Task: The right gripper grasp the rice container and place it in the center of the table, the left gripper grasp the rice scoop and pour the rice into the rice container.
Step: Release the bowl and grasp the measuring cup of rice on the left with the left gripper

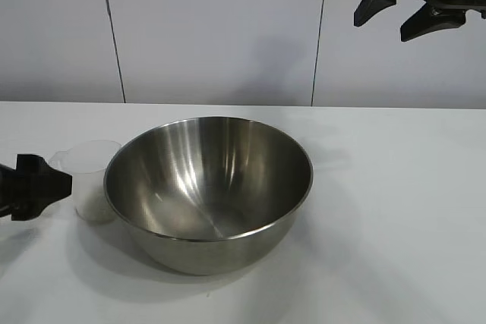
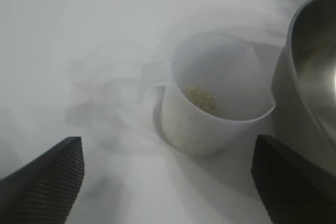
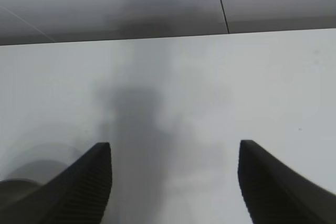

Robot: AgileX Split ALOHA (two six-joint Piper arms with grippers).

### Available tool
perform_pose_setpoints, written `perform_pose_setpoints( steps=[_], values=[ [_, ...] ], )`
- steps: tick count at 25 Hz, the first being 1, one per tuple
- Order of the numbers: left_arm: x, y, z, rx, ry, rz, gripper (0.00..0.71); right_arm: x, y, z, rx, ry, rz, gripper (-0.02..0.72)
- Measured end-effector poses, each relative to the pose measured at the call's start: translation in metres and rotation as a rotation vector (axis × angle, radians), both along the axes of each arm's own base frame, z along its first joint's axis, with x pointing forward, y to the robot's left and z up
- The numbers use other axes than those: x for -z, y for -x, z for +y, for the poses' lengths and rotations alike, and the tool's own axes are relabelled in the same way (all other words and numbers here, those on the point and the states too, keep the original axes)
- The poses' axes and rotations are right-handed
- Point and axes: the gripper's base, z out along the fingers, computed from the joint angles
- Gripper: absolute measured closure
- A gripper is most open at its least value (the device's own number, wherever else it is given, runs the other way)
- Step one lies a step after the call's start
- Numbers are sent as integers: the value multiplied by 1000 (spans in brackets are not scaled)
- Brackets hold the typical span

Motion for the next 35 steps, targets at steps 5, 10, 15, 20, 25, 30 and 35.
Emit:
perform_pose_setpoints(
  steps=[5,10,15,20,25,30,35],
  values=[
    [18,0,0,24,-21,-55,84,0,0,0,0,0,-1,230],
    [33,0,10,-80,-54,-83,84,0,0,0,0,0,-1,230],
    [42,2,15,-121,-82,-52,105,0,0,0,0,0,-1,230],
    [40,-8,12,-118,-80,-88,109,0,0,0,0,0,-1,230],
    [35,-23,8,-108,-83,-145,110,0,0,0,1,0,-2,230],
    [38,-33,4,-105,-81,-160,110,0,1,0,2,-6,9,230],
    [54,-37,0,-67,-91,-122,110,6,8,3,-37,-10,107,230]
  ],
)
